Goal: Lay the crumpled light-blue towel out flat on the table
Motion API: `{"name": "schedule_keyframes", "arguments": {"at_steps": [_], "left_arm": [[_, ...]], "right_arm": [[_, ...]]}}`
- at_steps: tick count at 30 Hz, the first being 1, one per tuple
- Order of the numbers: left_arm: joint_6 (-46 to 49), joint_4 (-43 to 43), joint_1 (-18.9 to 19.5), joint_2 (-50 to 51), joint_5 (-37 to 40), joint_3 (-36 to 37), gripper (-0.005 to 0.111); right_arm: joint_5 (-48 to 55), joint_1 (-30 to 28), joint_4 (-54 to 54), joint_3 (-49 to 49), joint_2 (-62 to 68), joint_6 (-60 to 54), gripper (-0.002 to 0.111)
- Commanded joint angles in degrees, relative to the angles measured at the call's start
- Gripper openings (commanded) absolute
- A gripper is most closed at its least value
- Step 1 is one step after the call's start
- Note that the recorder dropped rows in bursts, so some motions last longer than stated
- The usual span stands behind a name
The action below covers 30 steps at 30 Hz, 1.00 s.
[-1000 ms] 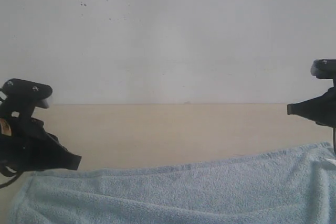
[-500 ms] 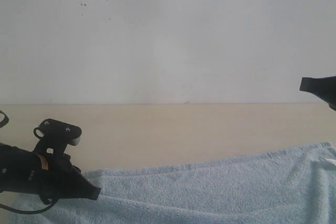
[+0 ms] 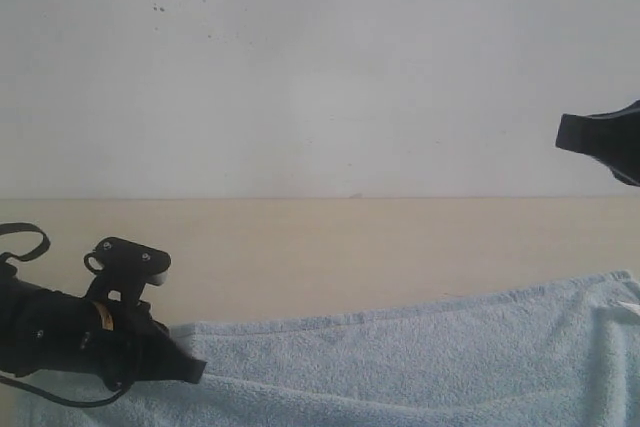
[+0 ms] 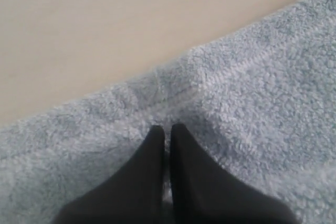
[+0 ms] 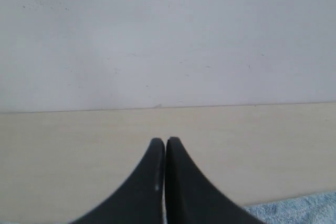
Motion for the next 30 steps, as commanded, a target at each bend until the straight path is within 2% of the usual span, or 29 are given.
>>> {"name": "schedule_keyframes", "arguments": {"at_steps": [1, 16, 21, 26, 30], "left_arm": [[-0.6, -0.4, -0.6, 2.2, 0.4, -2.3, 0.004], [-0.6, -0.4, 0.0, 8.8, 0.7, -7.5, 0.004], [-0.6, -0.4, 3.1, 7.6, 5.6, -7.2, 0.004], [0.8, 0.3, 8.8, 5.6, 7.0, -3.4, 0.004], [2.0, 0.4, 8.7, 2.4, 6.2, -2.5, 0.004]], "right_arm": [[1.6, 1.6, -0.1, 0.2, -2.1, 0.4, 0.0], [6.4, 2.5, -0.1, 0.2, -3.2, 0.0, 0.0], [6.6, 2.5, -0.1, 0.2, -3.2, -0.5, 0.0], [6.7, 2.5, -0.1, 0.2, -3.2, -0.6, 0.0], [6.9, 2.5, -0.1, 0.2, -3.2, -2.0, 0.0]]}}
